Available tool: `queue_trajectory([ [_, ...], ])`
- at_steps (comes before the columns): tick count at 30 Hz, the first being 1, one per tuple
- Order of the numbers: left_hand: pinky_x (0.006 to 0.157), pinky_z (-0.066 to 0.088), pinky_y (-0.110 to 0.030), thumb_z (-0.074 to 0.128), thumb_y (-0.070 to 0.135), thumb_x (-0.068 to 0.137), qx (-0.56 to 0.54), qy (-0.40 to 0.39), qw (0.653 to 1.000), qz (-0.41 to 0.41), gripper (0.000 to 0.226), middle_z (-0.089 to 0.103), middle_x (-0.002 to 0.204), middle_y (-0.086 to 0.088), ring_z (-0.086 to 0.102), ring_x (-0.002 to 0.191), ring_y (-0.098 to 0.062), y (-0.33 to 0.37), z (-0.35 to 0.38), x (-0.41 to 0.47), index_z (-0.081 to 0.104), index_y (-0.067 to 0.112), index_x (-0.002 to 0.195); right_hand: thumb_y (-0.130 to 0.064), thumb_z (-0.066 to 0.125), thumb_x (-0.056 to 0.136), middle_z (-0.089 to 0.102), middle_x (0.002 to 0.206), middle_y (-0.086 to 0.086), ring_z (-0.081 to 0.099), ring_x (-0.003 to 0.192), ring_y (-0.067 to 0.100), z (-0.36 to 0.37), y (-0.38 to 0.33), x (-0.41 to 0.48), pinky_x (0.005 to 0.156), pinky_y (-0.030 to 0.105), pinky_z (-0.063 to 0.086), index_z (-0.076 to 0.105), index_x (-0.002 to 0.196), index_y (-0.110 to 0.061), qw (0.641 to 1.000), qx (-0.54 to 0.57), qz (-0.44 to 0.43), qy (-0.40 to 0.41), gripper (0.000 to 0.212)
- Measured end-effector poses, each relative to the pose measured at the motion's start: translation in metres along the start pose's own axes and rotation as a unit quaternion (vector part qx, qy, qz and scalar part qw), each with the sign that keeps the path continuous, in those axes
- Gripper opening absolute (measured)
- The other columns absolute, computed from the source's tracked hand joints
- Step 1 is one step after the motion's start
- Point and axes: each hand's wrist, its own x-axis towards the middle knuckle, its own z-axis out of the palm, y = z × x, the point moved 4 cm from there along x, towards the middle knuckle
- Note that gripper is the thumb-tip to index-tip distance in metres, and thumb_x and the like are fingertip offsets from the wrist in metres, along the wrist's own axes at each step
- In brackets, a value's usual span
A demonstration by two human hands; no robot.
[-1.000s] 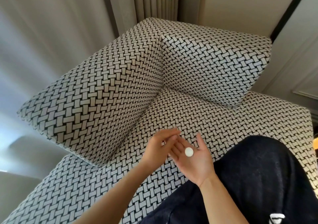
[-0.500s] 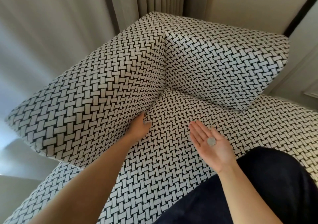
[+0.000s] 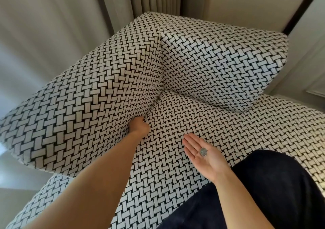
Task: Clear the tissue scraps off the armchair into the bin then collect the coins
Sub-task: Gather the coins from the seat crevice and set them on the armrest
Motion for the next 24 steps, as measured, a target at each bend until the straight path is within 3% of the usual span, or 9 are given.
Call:
queue_trajectory([
  [2, 0.080, 0.041, -0.017, 0.045, 0.006, 0.093, 0.002, 0.006, 1.000, 0.003, 0.035, 0.060, 0.121, -0.008, 0.057, 0.107, -0.022, -0.001, 0.000, 0.000, 0.057, 0.008, 0.125, -0.022, 0.036, 0.100, 0.065, 0.121, 0.015, 0.054, 0.120, 0.027, 0.000, -0.001, -0.001, 0.109, 0.040, 0.035, 0.057, 0.122, 0.000, 1.000, 0.005, -0.005, 0.003, 0.037],
  [8, 0.097, 0.041, -0.026, 0.049, 0.008, 0.093, 0.021, 0.029, 0.998, 0.044, 0.032, 0.061, 0.122, -0.011, 0.056, 0.111, -0.025, -0.007, 0.003, 0.001, 0.059, 0.005, 0.123, -0.041, 0.032, 0.100, 0.065, 0.120, 0.017, 0.054, 0.121, 0.029, 0.000, -0.001, -0.003, 0.112, 0.042, 0.031, 0.058, 0.122, 0.000, 1.000, 0.028, -0.008, 0.010, 0.053],
  [12, 0.106, 0.037, -0.032, 0.043, 0.003, 0.094, 0.049, 0.039, 0.995, 0.080, 0.036, 0.047, 0.132, -0.015, 0.047, 0.118, -0.029, -0.007, 0.009, -0.003, 0.053, 0.003, 0.128, -0.044, 0.034, 0.098, 0.065, 0.119, 0.017, 0.054, 0.120, 0.030, 0.000, -0.001, -0.004, 0.112, 0.044, 0.031, 0.058, 0.122, -0.001, 0.999, 0.035, -0.011, 0.010, 0.055],
  [15, 0.099, 0.035, -0.030, 0.043, 0.002, 0.094, 0.066, 0.039, 0.990, 0.117, 0.031, 0.044, 0.130, -0.021, 0.045, 0.116, -0.032, -0.007, 0.011, -0.008, 0.053, -0.003, 0.123, -0.045, 0.035, 0.098, 0.065, 0.119, 0.016, 0.055, 0.119, 0.031, 0.001, -0.001, -0.005, 0.111, 0.045, 0.031, 0.057, 0.123, -0.002, 0.999, 0.034, -0.013, 0.009, 0.055],
  [17, 0.091, 0.033, -0.018, 0.043, -0.001, 0.093, 0.069, 0.031, 0.991, 0.113, 0.030, 0.041, 0.131, -0.018, 0.045, 0.111, -0.026, -0.009, 0.014, -0.007, 0.050, -0.003, 0.122, -0.045, 0.035, 0.098, 0.066, 0.119, 0.016, 0.055, 0.119, 0.031, 0.001, -0.001, -0.006, 0.111, 0.045, 0.032, 0.057, 0.123, -0.002, 0.999, 0.034, -0.013, 0.012, 0.055],
  [19, 0.093, 0.029, -0.010, 0.042, -0.004, 0.092, 0.073, 0.015, 0.992, 0.102, 0.035, 0.038, 0.134, -0.013, 0.043, 0.114, -0.019, -0.010, 0.018, -0.008, 0.044, -0.004, 0.127, -0.045, 0.035, 0.097, 0.066, 0.119, 0.016, 0.055, 0.119, 0.031, 0.000, -0.001, -0.006, 0.110, 0.045, 0.033, 0.057, 0.124, -0.002, 0.999, 0.033, -0.013, 0.012, 0.055],
  [21, 0.102, 0.036, -0.022, 0.044, -0.004, 0.089, 0.075, 0.016, 0.993, 0.095, 0.038, 0.044, 0.131, -0.016, 0.045, 0.119, -0.025, -0.008, 0.022, -0.010, 0.043, -0.005, 0.127, -0.046, 0.035, 0.098, 0.066, 0.119, 0.016, 0.055, 0.119, 0.031, 0.000, 0.000, -0.006, 0.109, 0.045, 0.034, 0.057, 0.124, -0.003, 0.999, 0.032, -0.014, 0.014, 0.055],
  [24, 0.095, 0.046, -0.035, 0.047, -0.003, 0.087, 0.103, 0.038, 0.990, 0.083, 0.034, 0.053, 0.119, -0.018, 0.052, 0.109, -0.029, -0.006, 0.019, -0.013, 0.044, -0.003, 0.121, -0.046, 0.035, 0.097, 0.066, 0.119, 0.016, 0.055, 0.118, 0.031, -0.001, 0.000, -0.006, 0.109, 0.045, 0.034, 0.057, 0.124, -0.003, 0.999, 0.029, -0.015, 0.017, 0.055],
])
